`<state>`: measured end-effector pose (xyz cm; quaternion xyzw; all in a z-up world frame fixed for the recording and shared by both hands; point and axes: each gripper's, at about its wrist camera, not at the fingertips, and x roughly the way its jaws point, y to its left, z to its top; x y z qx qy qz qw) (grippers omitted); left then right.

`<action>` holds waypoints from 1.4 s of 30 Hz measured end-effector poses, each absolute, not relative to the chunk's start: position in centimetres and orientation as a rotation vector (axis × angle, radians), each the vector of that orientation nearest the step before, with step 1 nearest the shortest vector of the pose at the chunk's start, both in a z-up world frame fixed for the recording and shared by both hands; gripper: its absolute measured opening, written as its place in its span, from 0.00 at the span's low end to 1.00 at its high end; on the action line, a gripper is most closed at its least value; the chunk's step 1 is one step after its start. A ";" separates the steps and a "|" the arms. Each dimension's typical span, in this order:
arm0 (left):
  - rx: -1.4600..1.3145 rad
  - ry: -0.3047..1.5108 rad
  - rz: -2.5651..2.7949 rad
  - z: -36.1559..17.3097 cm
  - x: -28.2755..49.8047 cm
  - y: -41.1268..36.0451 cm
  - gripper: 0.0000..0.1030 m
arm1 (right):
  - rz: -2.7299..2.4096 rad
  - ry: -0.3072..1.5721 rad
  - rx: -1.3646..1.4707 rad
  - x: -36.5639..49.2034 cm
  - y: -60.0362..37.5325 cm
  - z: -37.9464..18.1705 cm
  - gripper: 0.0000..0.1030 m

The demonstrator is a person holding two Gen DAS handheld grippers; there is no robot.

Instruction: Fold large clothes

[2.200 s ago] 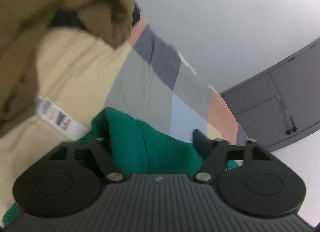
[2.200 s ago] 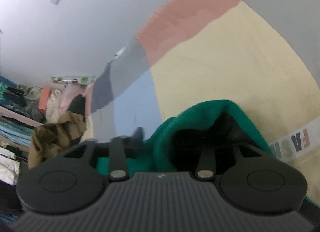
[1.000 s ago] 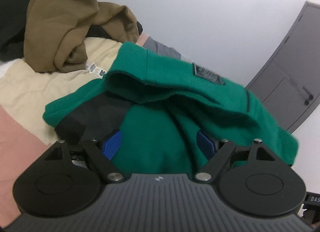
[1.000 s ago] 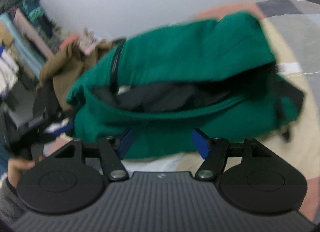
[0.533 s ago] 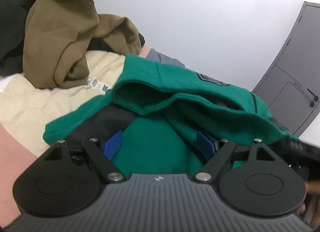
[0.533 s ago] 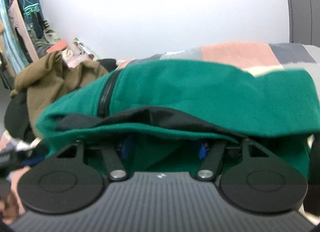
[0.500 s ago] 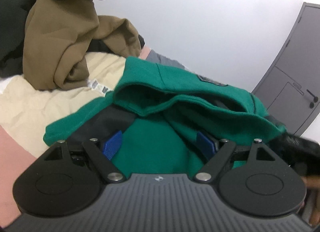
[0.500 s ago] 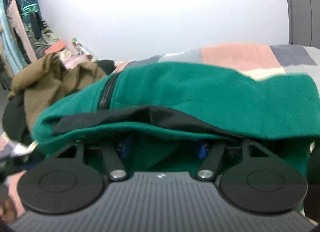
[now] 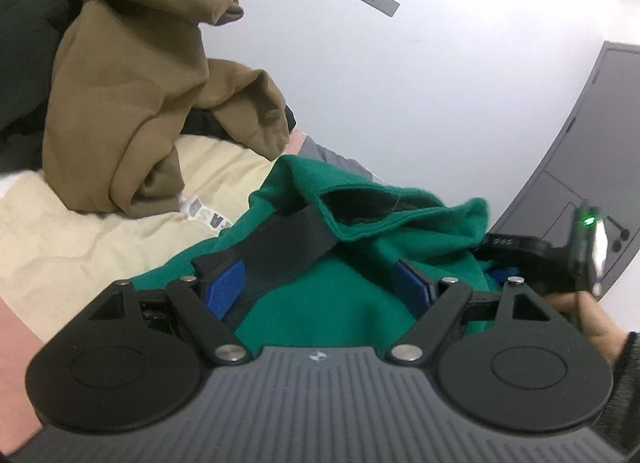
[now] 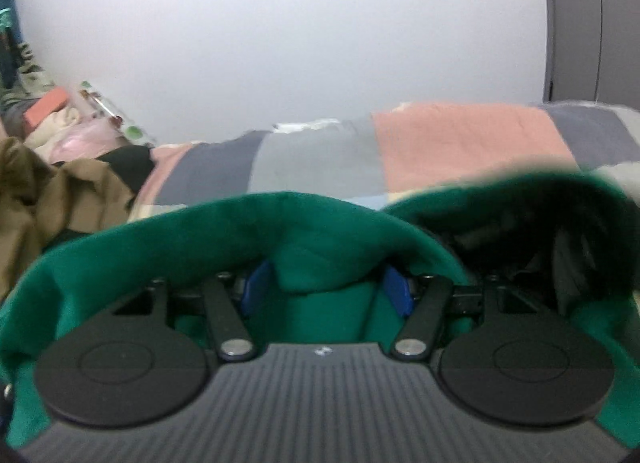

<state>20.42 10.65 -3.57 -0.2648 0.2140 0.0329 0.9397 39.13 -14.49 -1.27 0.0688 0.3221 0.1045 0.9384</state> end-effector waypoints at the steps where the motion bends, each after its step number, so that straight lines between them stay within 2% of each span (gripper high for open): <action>1: -0.542 0.438 0.066 -3.7 20.6 10.8 0.82 | 0.213 0.684 0.147 39.7 -14.4 -1.8 0.62; 8: -0.520 0.447 0.071 -4.1 21.0 10.6 0.82 | 0.208 0.676 0.124 39.6 -14.3 -1.6 0.62; 15: -0.516 0.486 0.092 -3.9 21.1 10.5 0.82 | 0.362 0.632 -0.104 33.3 -12.8 1.4 0.62; 23: -0.538 0.496 0.106 -3.6 20.5 10.7 0.82 | 0.602 0.595 -0.164 27.9 -8.5 3.6 0.61; 31: -0.609 0.466 0.128 -3.4 19.6 12.1 0.82 | 0.537 0.724 -0.340 34.6 0.6 0.2 0.62; 42: -0.682 0.483 0.170 -4.9 20.0 14.4 0.82 | 0.396 0.844 -0.195 42.5 2.8 -3.5 0.60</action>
